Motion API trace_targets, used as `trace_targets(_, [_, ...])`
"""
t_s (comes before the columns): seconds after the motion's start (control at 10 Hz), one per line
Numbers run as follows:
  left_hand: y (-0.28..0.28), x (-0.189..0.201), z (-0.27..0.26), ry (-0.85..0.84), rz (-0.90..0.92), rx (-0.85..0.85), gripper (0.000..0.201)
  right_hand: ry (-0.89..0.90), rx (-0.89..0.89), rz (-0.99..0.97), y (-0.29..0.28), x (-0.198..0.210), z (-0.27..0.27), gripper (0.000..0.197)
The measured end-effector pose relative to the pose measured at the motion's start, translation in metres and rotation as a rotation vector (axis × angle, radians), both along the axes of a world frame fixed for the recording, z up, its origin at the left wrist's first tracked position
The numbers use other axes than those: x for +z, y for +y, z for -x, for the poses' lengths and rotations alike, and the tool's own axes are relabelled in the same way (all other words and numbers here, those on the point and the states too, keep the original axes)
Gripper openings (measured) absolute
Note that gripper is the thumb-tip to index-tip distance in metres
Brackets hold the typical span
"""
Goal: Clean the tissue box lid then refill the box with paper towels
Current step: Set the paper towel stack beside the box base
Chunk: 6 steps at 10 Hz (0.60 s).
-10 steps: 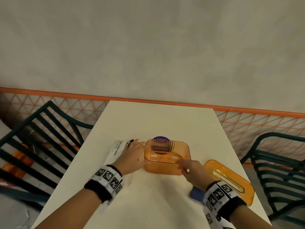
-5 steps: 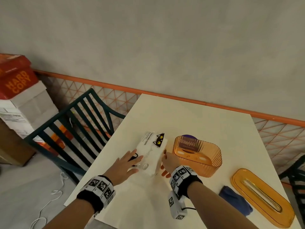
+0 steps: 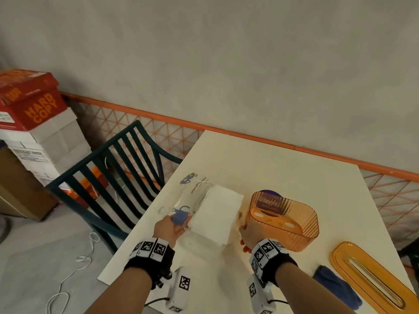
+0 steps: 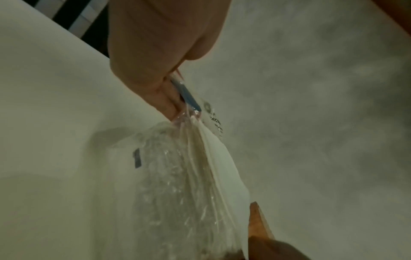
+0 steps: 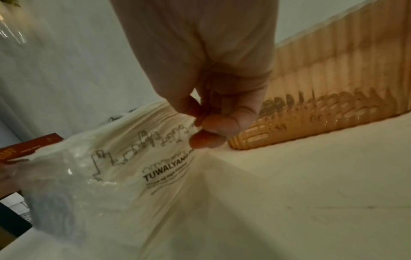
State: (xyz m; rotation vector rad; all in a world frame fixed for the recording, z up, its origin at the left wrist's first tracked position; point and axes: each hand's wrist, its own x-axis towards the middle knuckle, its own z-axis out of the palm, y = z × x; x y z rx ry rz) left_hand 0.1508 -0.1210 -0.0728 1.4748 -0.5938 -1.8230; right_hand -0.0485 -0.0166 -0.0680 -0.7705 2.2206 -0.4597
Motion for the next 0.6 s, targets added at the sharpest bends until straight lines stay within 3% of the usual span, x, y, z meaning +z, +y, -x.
trace_targets(0.2, [-0.01,0.012,-0.001,-0.089,-0.07,-0.065,0.042,-0.037,-0.013,0.011,0.007,0.006,-0.001,0.018])
trace_targets(0.3, [-0.029,0.035,-0.003,-0.179,-0.015,-0.072,0.04,0.009,0.004,0.005,0.004,0.007,0.001,0.024])
trace_targets(0.4, [-0.052,0.058,0.002,-0.307,0.069,-0.214,0.046,0.119,0.062,-0.03,-0.002,0.007,0.0,0.035])
trace_targets(0.5, [-0.072,0.066,0.013,-0.392,0.107,-0.304,0.043,0.133,0.095,-0.045,-0.006,0.005,0.001,0.03])
trace_targets(0.6, [-0.083,0.062,0.027,-0.382,0.098,-0.349,0.025,0.094,0.076,-0.07,-0.005,0.004,0.003,0.024])
